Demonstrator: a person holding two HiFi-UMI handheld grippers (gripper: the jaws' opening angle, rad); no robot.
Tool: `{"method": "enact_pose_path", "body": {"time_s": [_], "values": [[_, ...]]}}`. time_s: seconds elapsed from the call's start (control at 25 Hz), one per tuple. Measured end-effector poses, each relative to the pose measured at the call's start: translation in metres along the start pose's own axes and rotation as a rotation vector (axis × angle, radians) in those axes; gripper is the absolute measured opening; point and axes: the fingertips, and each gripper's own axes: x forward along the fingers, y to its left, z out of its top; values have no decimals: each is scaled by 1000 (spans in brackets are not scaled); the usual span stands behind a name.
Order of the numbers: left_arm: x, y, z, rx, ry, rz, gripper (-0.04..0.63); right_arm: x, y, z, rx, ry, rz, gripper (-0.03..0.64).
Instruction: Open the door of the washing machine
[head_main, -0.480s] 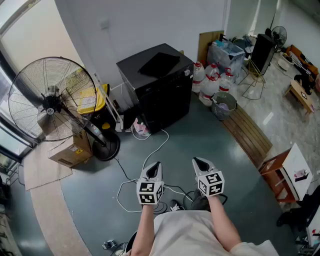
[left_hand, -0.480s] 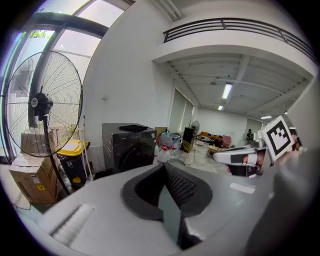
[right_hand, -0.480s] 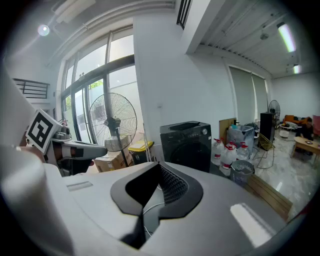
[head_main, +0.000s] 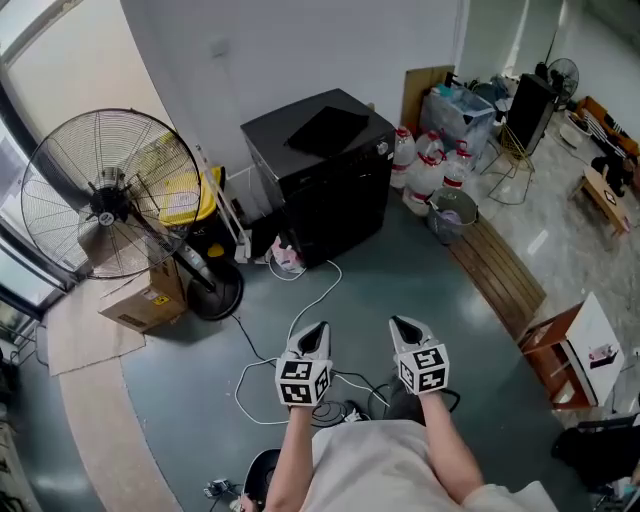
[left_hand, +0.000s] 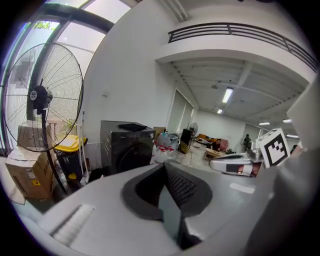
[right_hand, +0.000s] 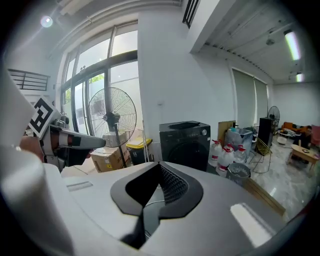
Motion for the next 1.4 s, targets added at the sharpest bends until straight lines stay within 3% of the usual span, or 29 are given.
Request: {"method": "enact_pose_path", "body": {"time_s": [0.12,0.32,0.6,0.84,1.04,1.4], "values": [[-1,1,-3,-5,-21,-14,55,-2,2,-3,35,-21,-7,-1],[5,5,-9,-25,-34,-10,55,-3,0,-16,162,-20,82,0],[14,18,-6,-23,-30,13,55,18,-20,-17,213,-15,85,0],[36,39,-12,-89,23,68,57,47,-15,-21,189,31,140,0],[88,54,-1,-26,80,58,57,105,-38,-16,214,60,161,0],[185,80,67,43,113,47,57,183,-95,27,286,54,238,0]]}}
